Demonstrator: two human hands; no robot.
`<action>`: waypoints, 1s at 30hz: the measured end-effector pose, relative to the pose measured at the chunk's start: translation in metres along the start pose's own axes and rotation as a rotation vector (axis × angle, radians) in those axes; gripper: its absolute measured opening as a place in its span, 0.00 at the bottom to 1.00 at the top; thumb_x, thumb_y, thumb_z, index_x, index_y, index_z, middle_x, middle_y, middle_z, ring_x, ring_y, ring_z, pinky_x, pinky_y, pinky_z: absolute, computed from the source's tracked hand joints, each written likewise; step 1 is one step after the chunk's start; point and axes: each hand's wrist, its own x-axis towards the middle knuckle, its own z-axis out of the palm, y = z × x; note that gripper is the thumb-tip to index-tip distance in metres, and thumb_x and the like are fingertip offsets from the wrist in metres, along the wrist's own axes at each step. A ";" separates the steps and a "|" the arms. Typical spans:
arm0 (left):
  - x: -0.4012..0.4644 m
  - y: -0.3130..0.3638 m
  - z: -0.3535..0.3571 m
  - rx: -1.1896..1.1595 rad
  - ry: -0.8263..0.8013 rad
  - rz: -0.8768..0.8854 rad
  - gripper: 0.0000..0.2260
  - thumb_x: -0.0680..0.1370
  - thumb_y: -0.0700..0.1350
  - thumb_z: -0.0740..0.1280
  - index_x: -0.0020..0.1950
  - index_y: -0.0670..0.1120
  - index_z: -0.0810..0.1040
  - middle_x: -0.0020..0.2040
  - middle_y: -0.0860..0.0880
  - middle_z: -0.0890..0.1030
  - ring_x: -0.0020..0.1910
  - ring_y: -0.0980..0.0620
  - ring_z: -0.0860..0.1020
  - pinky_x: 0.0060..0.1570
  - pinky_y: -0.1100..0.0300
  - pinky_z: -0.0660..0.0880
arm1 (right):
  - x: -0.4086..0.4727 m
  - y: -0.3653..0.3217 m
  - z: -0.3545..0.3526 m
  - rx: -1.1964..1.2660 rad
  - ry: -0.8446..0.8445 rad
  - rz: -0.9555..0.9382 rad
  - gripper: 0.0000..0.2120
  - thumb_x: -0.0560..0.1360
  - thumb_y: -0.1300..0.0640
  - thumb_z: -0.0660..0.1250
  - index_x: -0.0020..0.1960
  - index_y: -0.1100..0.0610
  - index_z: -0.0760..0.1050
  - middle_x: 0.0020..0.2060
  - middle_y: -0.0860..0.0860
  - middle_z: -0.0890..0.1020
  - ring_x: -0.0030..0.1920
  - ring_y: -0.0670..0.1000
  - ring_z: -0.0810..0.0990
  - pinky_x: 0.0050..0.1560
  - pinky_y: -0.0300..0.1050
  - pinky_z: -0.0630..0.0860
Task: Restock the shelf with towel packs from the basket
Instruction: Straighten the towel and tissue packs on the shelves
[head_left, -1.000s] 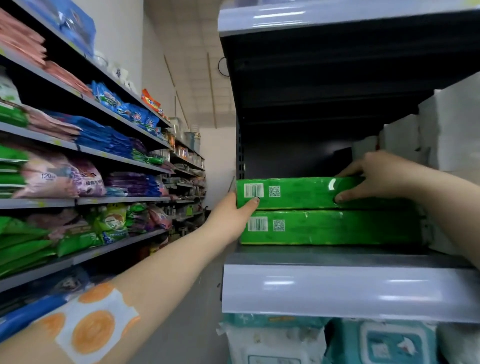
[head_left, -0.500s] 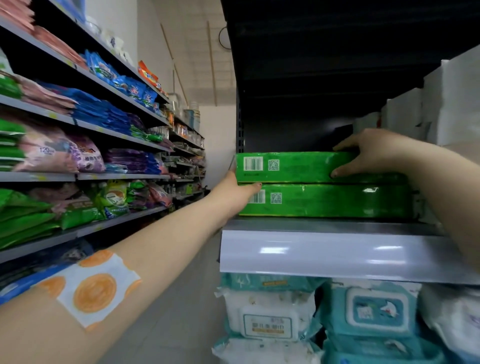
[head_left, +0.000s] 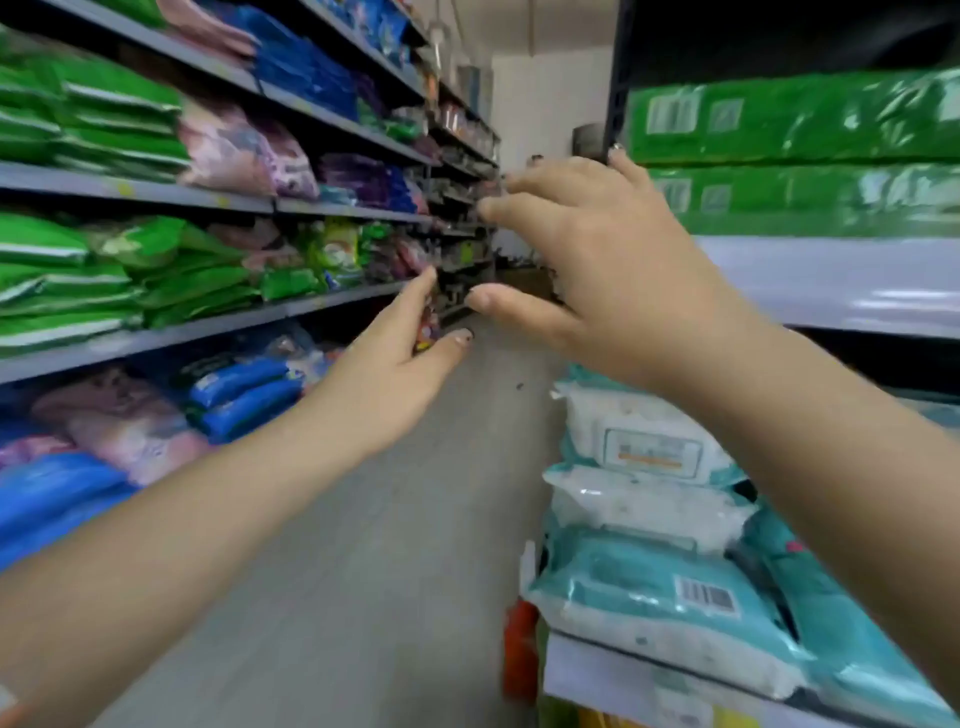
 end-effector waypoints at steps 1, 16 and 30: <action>-0.019 -0.011 -0.004 0.022 -0.009 0.008 0.28 0.79 0.48 0.61 0.76 0.49 0.53 0.73 0.54 0.60 0.70 0.60 0.61 0.70 0.63 0.57 | -0.008 -0.020 0.015 0.019 0.025 -0.064 0.31 0.71 0.37 0.54 0.63 0.56 0.74 0.61 0.55 0.76 0.65 0.56 0.71 0.68 0.62 0.58; -0.324 -0.228 -0.006 0.269 -0.106 -0.746 0.30 0.79 0.47 0.61 0.76 0.46 0.50 0.77 0.51 0.52 0.72 0.62 0.51 0.64 0.73 0.45 | -0.203 -0.257 0.252 0.514 -0.533 -0.249 0.29 0.70 0.39 0.53 0.57 0.57 0.79 0.56 0.56 0.81 0.59 0.56 0.79 0.62 0.63 0.62; -0.500 -0.371 0.006 0.797 -0.274 -1.356 0.51 0.66 0.67 0.68 0.75 0.42 0.46 0.76 0.39 0.50 0.74 0.37 0.52 0.71 0.44 0.54 | -0.311 -0.318 0.296 0.525 -0.754 -0.289 0.27 0.71 0.38 0.52 0.56 0.51 0.79 0.55 0.50 0.82 0.59 0.51 0.79 0.57 0.61 0.74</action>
